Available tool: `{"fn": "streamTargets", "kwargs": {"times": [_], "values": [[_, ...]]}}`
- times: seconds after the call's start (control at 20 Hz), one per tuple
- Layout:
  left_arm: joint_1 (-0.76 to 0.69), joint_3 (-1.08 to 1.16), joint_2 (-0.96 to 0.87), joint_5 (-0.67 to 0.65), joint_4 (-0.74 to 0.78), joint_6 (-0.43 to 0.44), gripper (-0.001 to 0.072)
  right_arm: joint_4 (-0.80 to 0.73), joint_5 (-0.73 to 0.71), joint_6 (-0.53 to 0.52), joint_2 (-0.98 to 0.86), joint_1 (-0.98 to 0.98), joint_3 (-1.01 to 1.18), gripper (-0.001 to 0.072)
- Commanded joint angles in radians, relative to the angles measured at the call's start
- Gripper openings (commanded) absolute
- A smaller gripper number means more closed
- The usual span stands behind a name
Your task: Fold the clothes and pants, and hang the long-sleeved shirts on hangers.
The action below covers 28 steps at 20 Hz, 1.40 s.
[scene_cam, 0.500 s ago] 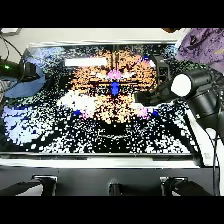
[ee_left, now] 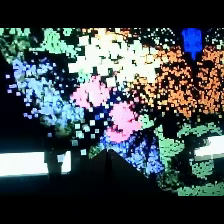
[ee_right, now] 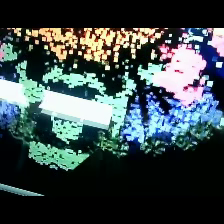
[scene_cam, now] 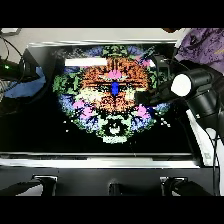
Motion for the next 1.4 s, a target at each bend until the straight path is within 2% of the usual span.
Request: {"fn": "streamTargets", "kwargs": {"times": [0.0, 0.65, 0.7, 0.75, 0.8, 0.9, 0.95, 1.2, 1.35], "values": [[0.0, 0.0, 0.001, 0.0, 0.0, 0.0, 0.0017, 0.0, 0.0, 0.0, 0.001, 0.001, 0.001, 0.0033], [0.0, -0.001, -0.01, 0.001, 0.001, 0.0, 0.0025, 0.0, 0.0, 0.0, 0.001, 0.001, 0.001, 0.0033], [0.0, -0.001, -0.018, 0.001, 0.019, -0.023, 0.0241, 0.0, 0.0, 0.0, 0.001, 0.001, 0.001, 0.0033], [0.0, -0.001, -0.026, 0.001, 0.062, -0.092, 0.0621, 0.0, 0.0, 0.0, 0.001, 0.001, 0.001, 0.0033], [0.0, -0.001, -0.039, 0.008, 0.127, -0.128, 0.072, 0.0, 0.0, 0.0, 0.001, 0.001, 0.001, 0.0033], [0.027, -0.001, -0.08, 0.101, 0.331, -0.183, 0.072, 0.0, 0.0, 0.0, 0.001, 0.001, 0.001, 0.0033], [0.057, 0.0, -0.109, 0.172, 0.375, -0.213, 0.072, 0.0, 0.001, 0.0, 0.001, 0.001, 0.001, 0.0033], [0.245, 0.001, -0.348, 0.516, 0.4, -0.219, 0.072, 0.0, 0.0, 0.0, 0.001, 0.001, 0.001, 0.0033], [0.317, 0.002, -0.487, 0.665, 0.4, -0.227, 0.072, 0.0, 0.0, 0.0, 0.001, 0.001, 0.001, 0.0033]]}}
